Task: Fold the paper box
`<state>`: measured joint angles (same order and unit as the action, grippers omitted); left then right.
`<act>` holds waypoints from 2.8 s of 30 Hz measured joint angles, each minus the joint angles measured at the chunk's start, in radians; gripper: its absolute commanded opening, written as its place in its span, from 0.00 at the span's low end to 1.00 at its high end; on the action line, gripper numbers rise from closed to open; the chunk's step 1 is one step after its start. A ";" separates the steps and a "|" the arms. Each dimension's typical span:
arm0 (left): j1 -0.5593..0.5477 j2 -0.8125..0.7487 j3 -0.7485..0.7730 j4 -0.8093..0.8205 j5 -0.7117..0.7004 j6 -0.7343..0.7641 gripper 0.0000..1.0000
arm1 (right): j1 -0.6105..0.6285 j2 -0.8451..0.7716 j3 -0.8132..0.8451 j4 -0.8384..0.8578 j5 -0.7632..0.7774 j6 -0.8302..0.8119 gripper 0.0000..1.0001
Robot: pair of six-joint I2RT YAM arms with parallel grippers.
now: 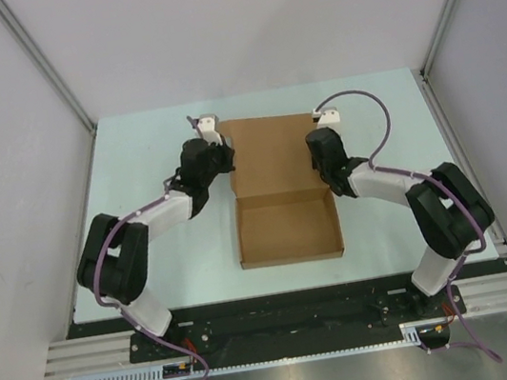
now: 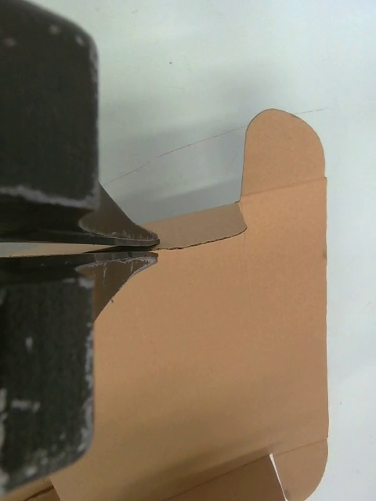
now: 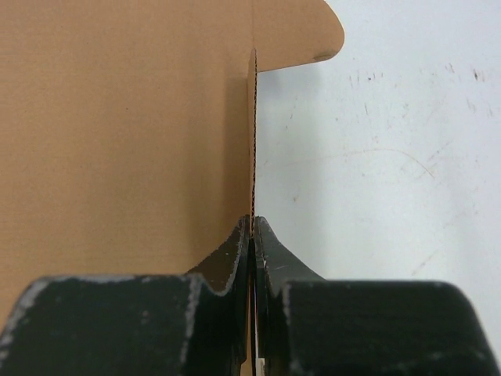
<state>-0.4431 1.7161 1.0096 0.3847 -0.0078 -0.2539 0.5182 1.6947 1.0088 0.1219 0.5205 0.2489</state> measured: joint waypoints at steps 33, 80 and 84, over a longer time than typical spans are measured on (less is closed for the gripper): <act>-0.124 -0.335 -0.668 0.909 -0.129 0.162 0.01 | 0.132 -0.626 -0.372 0.233 -0.030 -0.077 0.60; -0.179 -0.316 -0.687 0.915 -0.233 0.298 0.02 | -0.221 -0.442 -0.312 0.189 -0.583 0.140 0.31; -0.179 -0.315 -0.687 0.915 -0.235 0.298 0.04 | -0.221 -0.420 -0.311 0.190 -0.586 0.140 0.23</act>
<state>-0.6216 1.4006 0.3225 1.2999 -0.2432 0.0441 0.2970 1.2751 0.6975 0.3115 -0.0654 0.3885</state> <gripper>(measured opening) 0.026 0.280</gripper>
